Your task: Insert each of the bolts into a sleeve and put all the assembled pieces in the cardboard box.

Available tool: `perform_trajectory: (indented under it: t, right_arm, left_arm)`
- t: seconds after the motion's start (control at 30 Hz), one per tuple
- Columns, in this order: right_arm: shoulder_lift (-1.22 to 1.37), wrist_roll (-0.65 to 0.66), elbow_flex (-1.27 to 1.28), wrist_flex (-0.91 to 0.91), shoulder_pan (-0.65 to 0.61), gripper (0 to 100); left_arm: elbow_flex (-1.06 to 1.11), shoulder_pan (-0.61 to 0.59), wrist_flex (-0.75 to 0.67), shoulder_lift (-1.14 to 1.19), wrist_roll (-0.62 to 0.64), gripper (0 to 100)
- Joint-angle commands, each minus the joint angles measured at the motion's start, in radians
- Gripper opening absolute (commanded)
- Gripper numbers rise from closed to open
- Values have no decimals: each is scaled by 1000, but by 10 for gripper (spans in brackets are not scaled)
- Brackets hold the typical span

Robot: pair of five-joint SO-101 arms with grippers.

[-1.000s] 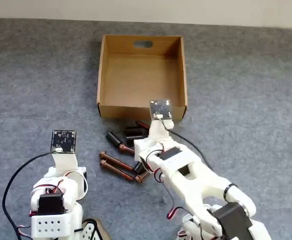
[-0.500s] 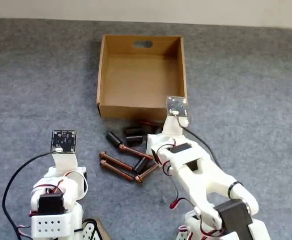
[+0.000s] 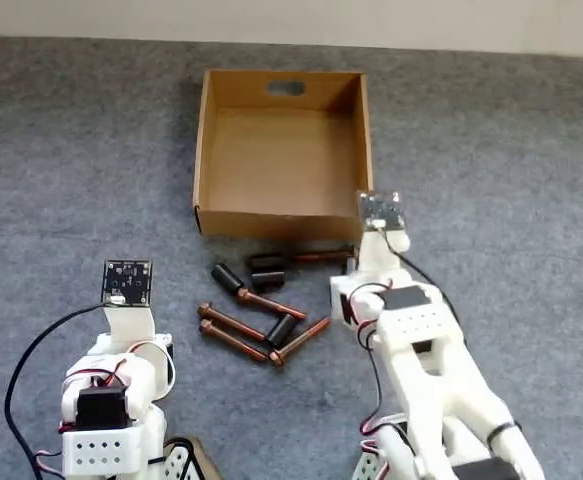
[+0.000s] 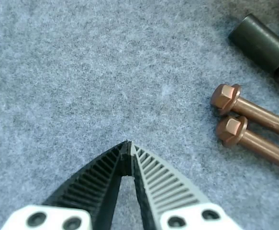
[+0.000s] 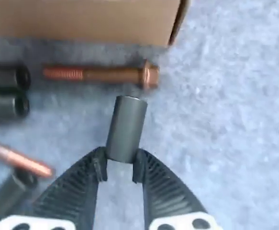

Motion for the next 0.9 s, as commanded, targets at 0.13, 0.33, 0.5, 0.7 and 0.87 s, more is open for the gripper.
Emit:
perform_trajectory:
  t: [0.13,0.33,0.5,0.7,0.87]
  right_arm:
    - [51,282,-35,176,15,26]
    - [295,308,-199,283,15,31]
    - [378,308,-302,351,8,32]
    - [271,276,-259,343,10,166]
    - [117,272,-180,320,8,192]
  left_arm:
    - [18,10,3,-1,-8,8]
    - [18,10,3,-1,-8,8]
    - [18,10,3,-1,-8,8]
    - [18,10,3,-1,-8,8]
    - [18,10,3,-1,-8,8]
